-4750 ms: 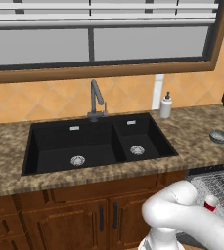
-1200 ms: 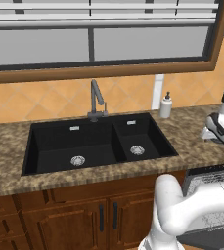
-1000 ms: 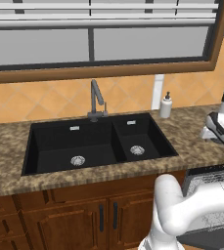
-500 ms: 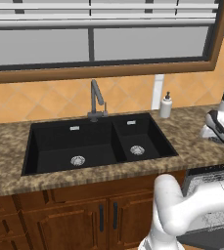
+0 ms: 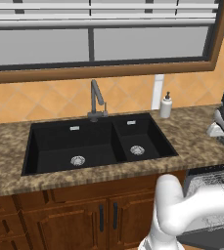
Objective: Pick up the cup and bowl from the counter, place them in the dishwasher, and close the dishwasher door.
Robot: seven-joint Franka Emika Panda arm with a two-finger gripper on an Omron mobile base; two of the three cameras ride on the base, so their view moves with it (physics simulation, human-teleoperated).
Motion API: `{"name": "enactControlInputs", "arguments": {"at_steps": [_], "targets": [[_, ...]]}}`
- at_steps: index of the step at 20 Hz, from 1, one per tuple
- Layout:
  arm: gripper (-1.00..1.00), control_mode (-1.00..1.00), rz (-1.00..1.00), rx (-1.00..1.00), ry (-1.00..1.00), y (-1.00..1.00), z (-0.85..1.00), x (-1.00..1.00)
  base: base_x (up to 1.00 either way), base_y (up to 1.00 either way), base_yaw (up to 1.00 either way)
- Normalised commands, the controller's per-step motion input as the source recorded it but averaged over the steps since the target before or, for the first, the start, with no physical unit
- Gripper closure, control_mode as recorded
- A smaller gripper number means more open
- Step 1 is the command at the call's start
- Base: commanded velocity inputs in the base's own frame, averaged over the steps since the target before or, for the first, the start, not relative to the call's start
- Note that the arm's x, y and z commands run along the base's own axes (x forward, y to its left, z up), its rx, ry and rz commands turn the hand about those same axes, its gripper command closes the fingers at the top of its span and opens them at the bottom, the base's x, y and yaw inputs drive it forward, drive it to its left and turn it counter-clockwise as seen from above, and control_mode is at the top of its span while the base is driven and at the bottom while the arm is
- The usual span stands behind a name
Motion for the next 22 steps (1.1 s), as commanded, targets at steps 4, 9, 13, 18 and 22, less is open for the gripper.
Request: {"name": "enactControlInputs", "arguments": {"at_steps": [4,9,13,18,22], "targets": [[1.0,-1.0,0.06,0.0,-0.2,0.0,0.3,-0.89,0.0,0.0,0.0],[1.0,-1.0,0.15,0.03,-0.08,0.04,0.01,-0.98,0.0,0.0,0.0],[1.0,-1.0,0.19,0.02,-0.01,0.03,0.0,-0.86,0.0,0.0,0.0],[1.0,-1.0,0.15,0.0,0.0,0.0,-0.07,-0.51,0.0,0.0,0.0],[1.0,-1.0,0.15,0.0,0.0,0.0,-0.41,-0.29,0.0,0.0,0.0]]}}
